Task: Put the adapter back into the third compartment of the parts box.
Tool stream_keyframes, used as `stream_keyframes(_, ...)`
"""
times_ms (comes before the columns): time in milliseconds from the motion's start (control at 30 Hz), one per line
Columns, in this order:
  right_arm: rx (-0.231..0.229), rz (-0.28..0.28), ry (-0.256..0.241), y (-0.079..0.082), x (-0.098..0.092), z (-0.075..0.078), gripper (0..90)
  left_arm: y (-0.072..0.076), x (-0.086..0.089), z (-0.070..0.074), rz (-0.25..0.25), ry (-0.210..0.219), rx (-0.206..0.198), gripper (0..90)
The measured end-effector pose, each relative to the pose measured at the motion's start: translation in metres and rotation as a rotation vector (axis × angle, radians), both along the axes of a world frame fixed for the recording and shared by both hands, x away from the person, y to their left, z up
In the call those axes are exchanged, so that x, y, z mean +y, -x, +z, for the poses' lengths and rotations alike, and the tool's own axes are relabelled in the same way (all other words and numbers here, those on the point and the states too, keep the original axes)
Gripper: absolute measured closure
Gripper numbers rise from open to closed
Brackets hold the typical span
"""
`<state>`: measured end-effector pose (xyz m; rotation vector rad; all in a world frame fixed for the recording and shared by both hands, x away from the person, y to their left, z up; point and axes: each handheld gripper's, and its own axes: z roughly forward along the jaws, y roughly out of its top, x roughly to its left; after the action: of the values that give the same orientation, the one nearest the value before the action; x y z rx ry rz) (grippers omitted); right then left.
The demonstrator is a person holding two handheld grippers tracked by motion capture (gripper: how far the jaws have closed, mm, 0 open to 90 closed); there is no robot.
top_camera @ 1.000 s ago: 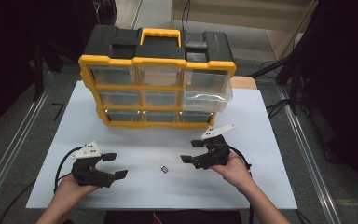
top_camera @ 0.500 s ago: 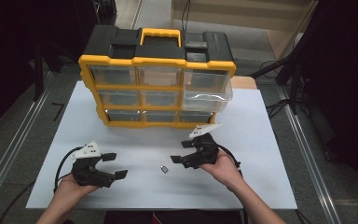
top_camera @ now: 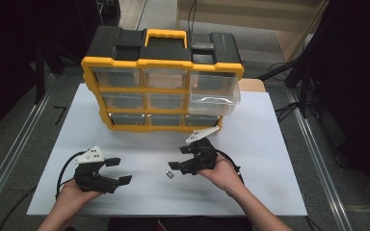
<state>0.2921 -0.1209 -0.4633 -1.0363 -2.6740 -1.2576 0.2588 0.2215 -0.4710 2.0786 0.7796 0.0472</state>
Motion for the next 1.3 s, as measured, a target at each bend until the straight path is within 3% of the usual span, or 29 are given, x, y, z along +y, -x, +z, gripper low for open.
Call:
stream_keyframes(567,0.013,0.001,0.001,0.001,0.006,-0.004,22.1,0.0,0.0,0.0,-0.002,-0.002,0.0,17.6)
stream_keyframes(1300,0.047,0.015,0.063,0.007,0.02,-0.024,24.1,0.0,0.0,0.0,-0.003,-0.004,-0.001,17.7)
